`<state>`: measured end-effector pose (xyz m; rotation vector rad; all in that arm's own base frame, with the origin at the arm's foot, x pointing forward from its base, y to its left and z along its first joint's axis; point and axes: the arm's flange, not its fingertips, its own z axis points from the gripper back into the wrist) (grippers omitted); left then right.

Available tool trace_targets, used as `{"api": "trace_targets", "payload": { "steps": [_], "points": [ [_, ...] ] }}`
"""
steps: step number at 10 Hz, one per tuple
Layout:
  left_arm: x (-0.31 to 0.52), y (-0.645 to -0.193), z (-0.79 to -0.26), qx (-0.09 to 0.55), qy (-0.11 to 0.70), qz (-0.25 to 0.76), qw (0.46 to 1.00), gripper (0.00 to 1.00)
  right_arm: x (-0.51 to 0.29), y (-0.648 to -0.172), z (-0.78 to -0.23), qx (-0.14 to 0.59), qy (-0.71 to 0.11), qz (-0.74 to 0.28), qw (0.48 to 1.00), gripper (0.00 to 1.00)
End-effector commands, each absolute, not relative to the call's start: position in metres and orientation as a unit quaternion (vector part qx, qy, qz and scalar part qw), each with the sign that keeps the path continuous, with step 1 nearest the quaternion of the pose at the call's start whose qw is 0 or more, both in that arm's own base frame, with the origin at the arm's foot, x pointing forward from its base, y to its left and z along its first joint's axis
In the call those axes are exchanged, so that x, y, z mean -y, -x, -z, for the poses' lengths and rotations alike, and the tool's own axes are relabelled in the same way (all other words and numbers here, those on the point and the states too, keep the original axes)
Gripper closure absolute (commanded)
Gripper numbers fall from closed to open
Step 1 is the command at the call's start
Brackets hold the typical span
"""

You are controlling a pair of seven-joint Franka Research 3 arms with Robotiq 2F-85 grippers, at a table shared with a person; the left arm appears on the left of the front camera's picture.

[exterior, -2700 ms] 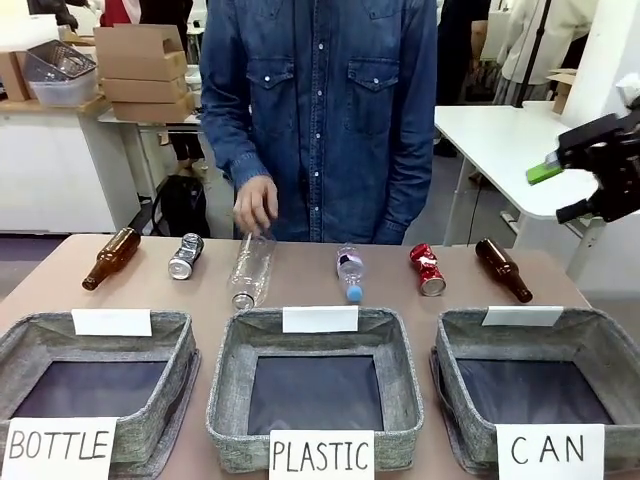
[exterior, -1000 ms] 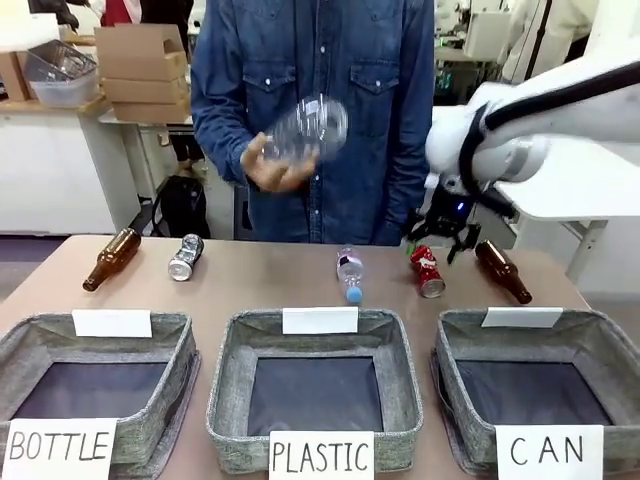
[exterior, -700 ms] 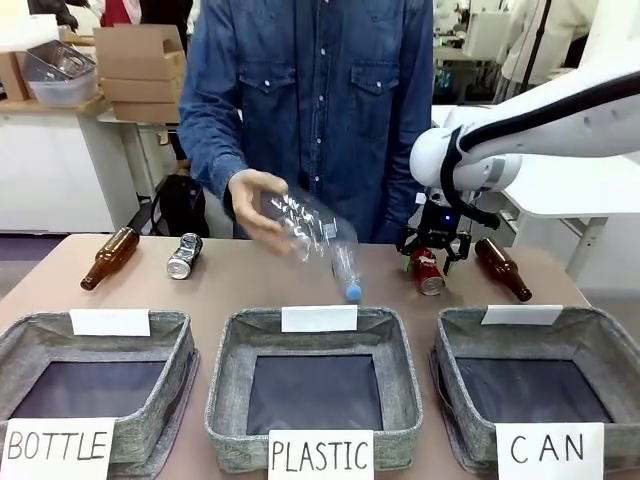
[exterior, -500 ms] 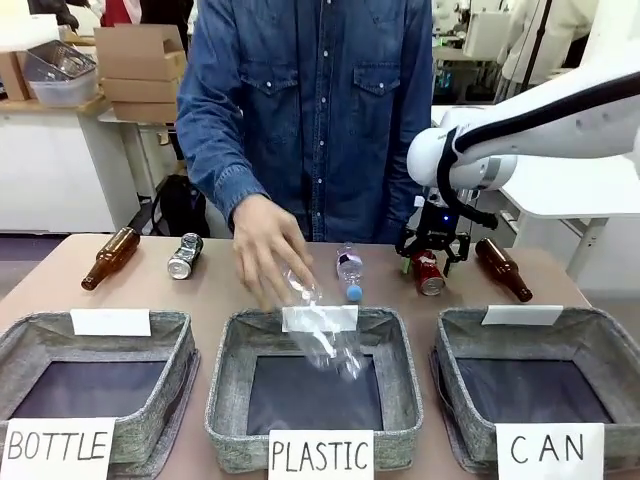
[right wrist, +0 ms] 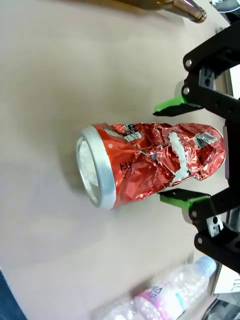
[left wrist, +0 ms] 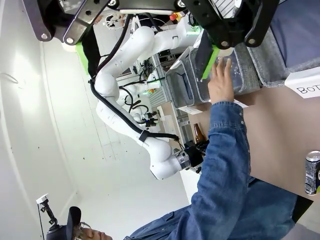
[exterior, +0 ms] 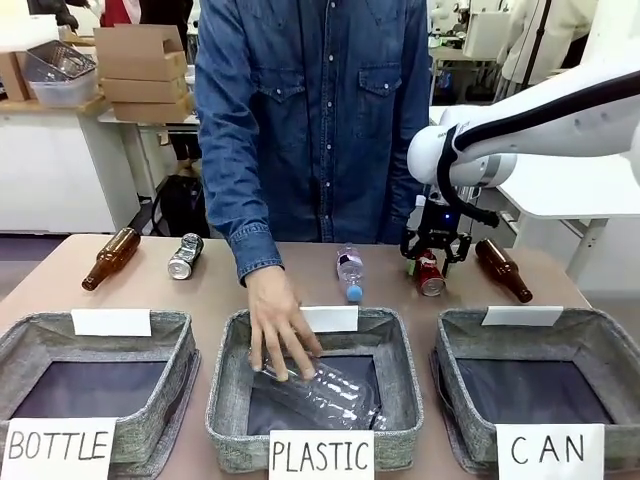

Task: Sort the can waste into the basket.
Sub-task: Pick up the can waste from the table and place it in the right Fabric basket.

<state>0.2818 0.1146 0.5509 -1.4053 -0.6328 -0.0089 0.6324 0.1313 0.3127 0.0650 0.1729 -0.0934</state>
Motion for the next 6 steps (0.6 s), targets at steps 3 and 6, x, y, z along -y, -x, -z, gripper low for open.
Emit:
{"api": "trace_targets", "payload": {
  "steps": [3,6],
  "points": [
    [-0.1135,-0.2828,-0.5527,0.293,0.639,0.014,0.711,0.00,-0.1352,-0.6370,-0.3126,-0.088,0.000,0.058,0.994,0.86],
    [-0.1135,-0.2828,-0.5527,0.293,0.639,0.014,0.711,0.00,-0.1321,-0.6379,-0.3153,-0.087,0.002,0.070,0.994,0.96]
  ]
}}
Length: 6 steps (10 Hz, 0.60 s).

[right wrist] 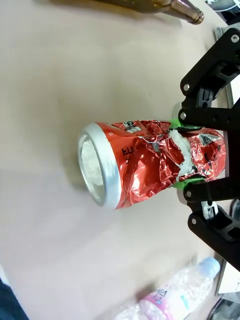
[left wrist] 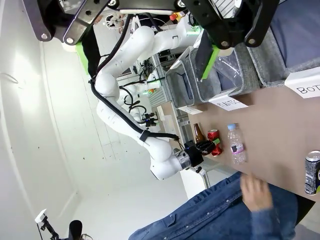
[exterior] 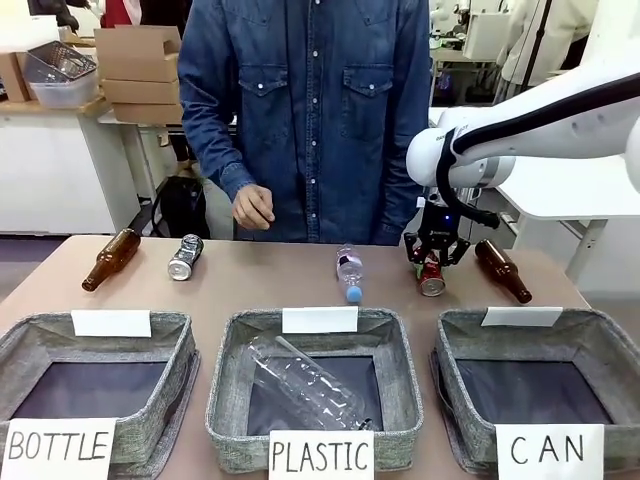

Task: Sort the can waste into the basket.
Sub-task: Pick up the can waste from the table and place it in the right Fabric basket.

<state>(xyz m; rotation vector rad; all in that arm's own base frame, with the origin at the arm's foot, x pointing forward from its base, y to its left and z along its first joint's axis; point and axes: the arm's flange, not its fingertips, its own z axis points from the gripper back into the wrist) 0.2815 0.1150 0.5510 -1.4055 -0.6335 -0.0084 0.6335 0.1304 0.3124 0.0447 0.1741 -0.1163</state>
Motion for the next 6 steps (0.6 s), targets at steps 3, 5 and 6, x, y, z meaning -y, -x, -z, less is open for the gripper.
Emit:
{"api": "trace_targets", "payload": {
  "steps": [3,5,6],
  "points": [
    [-0.113,-0.283,-0.553,0.293,0.639,0.014,0.711,0.00,-0.119,-0.630,-0.337,-0.083,-0.018,0.063,0.994,0.96],
    [-0.113,-0.283,-0.553,0.293,0.639,0.014,0.711,0.00,-0.083,-0.585,-0.417,-0.097,-0.029,-0.001,0.995,0.96],
    [-0.113,-0.283,-0.553,0.293,0.639,0.014,0.711,0.00,-0.065,-0.554,-0.451,-0.116,-0.014,-0.039,0.992,0.96]
  ]
}}
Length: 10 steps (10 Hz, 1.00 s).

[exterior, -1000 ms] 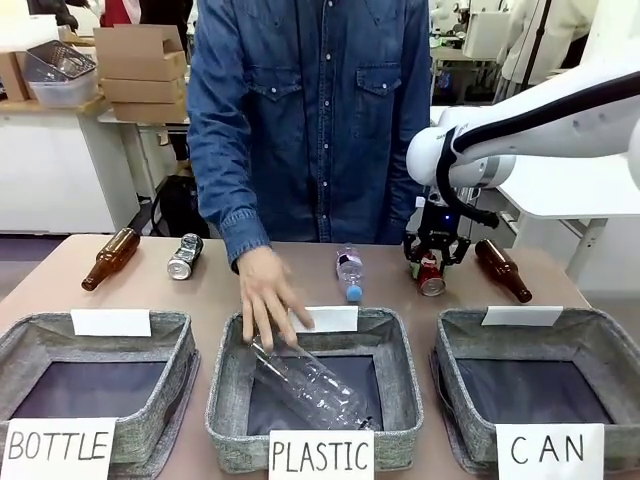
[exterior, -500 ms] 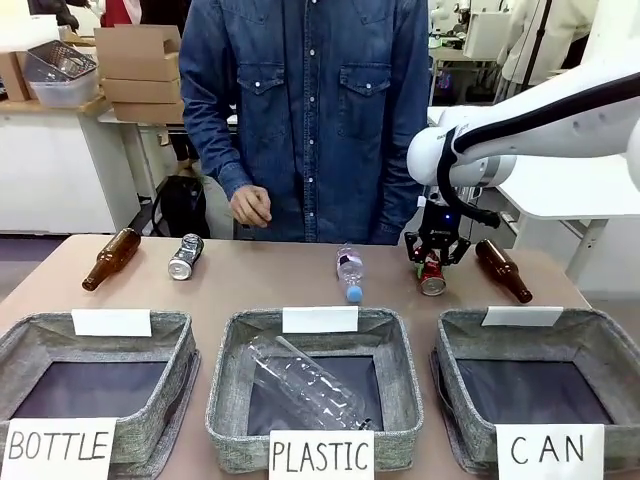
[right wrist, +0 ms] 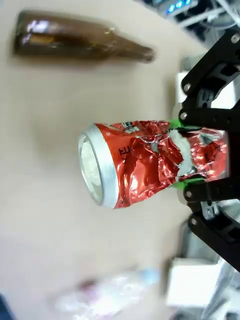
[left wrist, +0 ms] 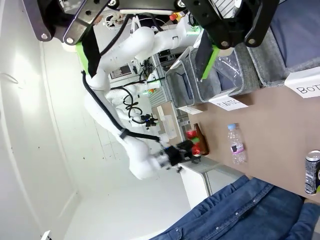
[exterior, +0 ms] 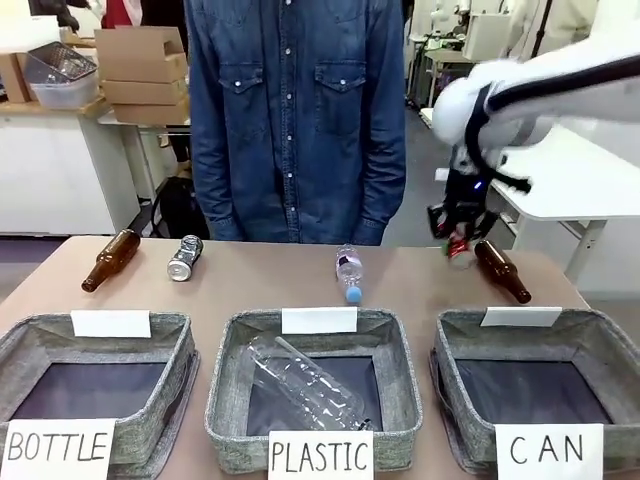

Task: Sort the can waste into the basket.
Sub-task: Pick up the can waste from the table and place it in the right Fabric basket.

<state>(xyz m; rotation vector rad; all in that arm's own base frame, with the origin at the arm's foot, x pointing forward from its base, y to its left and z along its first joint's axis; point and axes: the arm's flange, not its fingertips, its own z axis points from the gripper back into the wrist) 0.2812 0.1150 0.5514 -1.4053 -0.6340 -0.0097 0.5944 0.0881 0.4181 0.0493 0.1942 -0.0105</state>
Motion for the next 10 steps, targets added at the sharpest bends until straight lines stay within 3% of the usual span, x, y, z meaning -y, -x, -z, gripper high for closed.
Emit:
{"api": "trace_targets", "payload": {
  "steps": [1,2,3,6,10],
  "points": [
    [-0.113,-0.283,-0.553,0.293,0.639,0.014,0.711,0.00,-0.052,-0.521,-0.479,-0.146,-0.031,-0.093,0.984,0.96],
    [-0.113,-0.283,-0.553,0.293,0.639,0.014,0.711,0.00,-0.041,-0.487,-0.500,-0.202,-0.062,-0.168,0.963,0.96],
    [-0.113,-0.283,-0.553,0.293,0.639,0.014,0.711,0.00,-0.034,-0.448,-0.513,-0.204,-0.065,-0.280,0.936,0.96],
    [-0.113,-0.283,-0.553,0.293,0.639,0.014,0.711,0.00,-0.023,-0.374,-0.505,-0.159,-0.071,-0.446,0.878,0.96],
    [-0.113,-0.283,-0.553,0.293,0.639,0.014,0.711,0.00,-0.028,-0.346,-0.497,-0.086,-0.058,-0.476,0.873,0.96]
  ]
}}
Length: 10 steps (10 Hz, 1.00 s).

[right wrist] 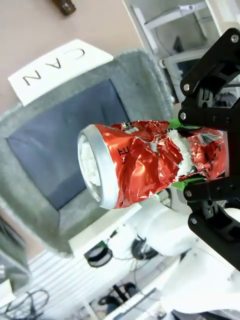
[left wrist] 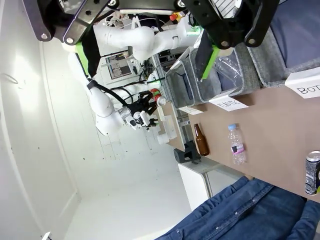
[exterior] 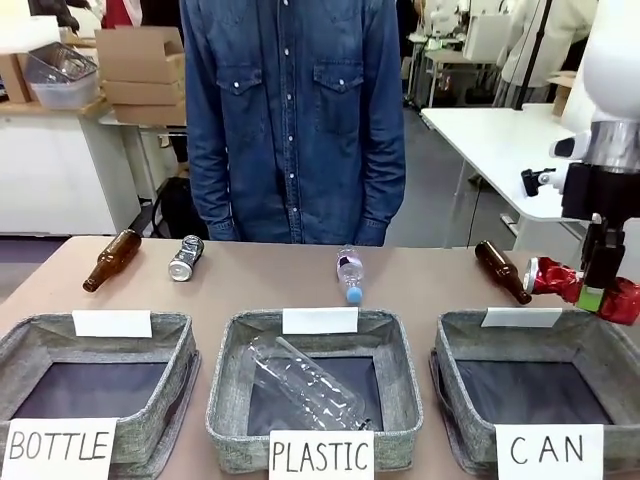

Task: Sort the can waste into the basket.
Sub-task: Pick up the can waste from the table and place it in the right Fabric basket.

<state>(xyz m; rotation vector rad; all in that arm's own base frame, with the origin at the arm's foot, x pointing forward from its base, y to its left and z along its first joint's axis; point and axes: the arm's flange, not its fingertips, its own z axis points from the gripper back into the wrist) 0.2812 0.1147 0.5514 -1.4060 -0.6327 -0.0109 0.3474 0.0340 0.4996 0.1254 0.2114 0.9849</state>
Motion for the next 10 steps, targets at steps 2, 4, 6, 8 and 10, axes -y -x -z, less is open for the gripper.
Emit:
{"api": "trace_targets", "payload": {
  "steps": [2,4,6,8,10],
  "points": [
    [-0.1135,-0.2828,-0.5527,0.293,0.639,0.014,0.711,0.00,-0.0272,-0.3520,-0.4991,-0.090,-0.059,-0.479,0.871,0.96],
    [-0.1135,-0.2828,-0.5527,0.293,0.639,0.014,0.711,0.00,-0.0265,-0.3562,-0.4999,-0.091,-0.060,-0.480,0.870,0.03],
    [-0.1135,-0.2828,-0.5527,0.293,0.639,0.014,0.711,0.00,-0.0274,-0.3573,-0.4994,-0.091,-0.058,-0.479,0.871,0.00],
    [-0.1135,-0.2828,-0.5527,0.293,0.639,0.014,0.711,0.00,-0.0283,-0.3579,-0.4986,-0.091,-0.059,-0.478,0.872,0.00],
    [-0.1135,-0.2828,-0.5527,0.293,0.639,0.014,0.711,0.00,-0.0281,-0.3586,-0.4977,-0.089,-0.071,-0.469,0.876,0.00]
  ]
}}
